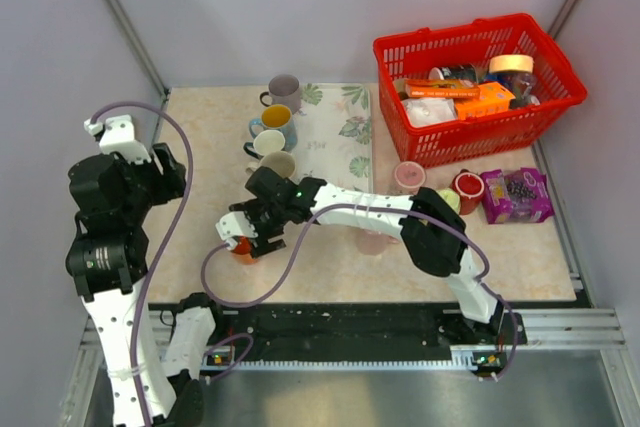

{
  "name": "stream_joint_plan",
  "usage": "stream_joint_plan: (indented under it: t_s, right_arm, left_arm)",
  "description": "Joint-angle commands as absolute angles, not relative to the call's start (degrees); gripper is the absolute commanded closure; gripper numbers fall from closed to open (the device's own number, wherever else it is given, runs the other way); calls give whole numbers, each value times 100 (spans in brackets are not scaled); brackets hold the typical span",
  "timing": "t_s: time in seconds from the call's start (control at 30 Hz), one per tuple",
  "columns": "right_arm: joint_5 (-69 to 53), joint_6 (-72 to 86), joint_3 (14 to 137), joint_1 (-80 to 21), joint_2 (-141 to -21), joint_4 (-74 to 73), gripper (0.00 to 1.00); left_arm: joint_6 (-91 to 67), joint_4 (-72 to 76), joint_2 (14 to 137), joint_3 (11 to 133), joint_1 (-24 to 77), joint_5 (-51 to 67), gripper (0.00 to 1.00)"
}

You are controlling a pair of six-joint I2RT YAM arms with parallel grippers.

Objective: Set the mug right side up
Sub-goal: Pick up the cup from the tray.

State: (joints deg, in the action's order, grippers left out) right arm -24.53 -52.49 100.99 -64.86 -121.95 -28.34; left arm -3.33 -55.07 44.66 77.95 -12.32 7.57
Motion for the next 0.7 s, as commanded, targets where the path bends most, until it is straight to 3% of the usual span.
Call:
stream_joint_plan:
  t_s: [0.0,0.2,0.37,0.6,0.67]
  right_arm:
    - [-2680,-5221,10687,-6521,-12392,-2786,21]
    - [-2610,-5378,10363,-6636,-12288,-2725,24]
    - [-2698,-6388,9897,-6671,-11980,-2891,29]
    - [-2558,-6488,10230,-6759,-12260,-3577,60]
    - [-2400,-6014,10405,-6811,-12305,-3577,81]
  left_arm:
    - [-484,-5440,4447,8235,-1257,747,31]
    - [-439,-5502,4412,8227,-1274,782,31]
    - [-466,-5458,4412,8192,-1274,870,31]
    - [-519,-5397,4403,8174,-1274,958,31]
    - [-492,-5405,4395,8174,-1274,967,31]
